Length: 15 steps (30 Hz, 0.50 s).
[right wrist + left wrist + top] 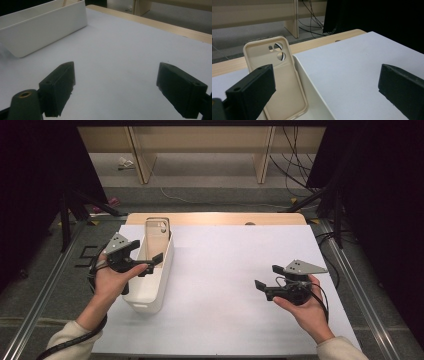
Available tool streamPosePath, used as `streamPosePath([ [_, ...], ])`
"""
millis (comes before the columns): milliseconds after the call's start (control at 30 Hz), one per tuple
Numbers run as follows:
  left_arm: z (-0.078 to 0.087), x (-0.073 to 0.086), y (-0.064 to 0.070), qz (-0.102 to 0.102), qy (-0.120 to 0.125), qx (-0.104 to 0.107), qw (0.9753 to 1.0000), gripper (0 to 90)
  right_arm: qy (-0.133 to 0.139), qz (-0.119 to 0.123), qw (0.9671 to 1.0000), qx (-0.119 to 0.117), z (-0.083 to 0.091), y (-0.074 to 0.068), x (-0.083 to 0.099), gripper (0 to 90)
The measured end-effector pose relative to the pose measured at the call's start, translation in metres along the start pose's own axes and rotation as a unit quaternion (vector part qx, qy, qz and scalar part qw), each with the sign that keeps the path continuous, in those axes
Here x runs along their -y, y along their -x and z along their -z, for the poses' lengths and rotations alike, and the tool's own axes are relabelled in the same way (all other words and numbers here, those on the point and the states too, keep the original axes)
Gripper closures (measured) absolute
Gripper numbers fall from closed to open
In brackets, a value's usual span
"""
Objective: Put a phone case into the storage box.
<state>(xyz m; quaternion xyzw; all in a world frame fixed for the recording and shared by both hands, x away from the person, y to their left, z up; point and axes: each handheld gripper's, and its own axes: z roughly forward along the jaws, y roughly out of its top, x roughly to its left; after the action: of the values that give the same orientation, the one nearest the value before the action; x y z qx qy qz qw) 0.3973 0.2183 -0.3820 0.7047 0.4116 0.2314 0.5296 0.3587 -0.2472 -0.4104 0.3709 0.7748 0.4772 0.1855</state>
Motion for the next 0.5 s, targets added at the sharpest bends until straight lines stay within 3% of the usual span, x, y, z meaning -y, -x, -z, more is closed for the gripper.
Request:
streamPosePath([
  [500, 0.012, 0.021, 0.015, -0.026, 0.004, 0.016, 0.9995, 0.6, 0.000, 0.000, 1.0000, -0.003, 0.000, -0.001, 0.000, 16.2],
])
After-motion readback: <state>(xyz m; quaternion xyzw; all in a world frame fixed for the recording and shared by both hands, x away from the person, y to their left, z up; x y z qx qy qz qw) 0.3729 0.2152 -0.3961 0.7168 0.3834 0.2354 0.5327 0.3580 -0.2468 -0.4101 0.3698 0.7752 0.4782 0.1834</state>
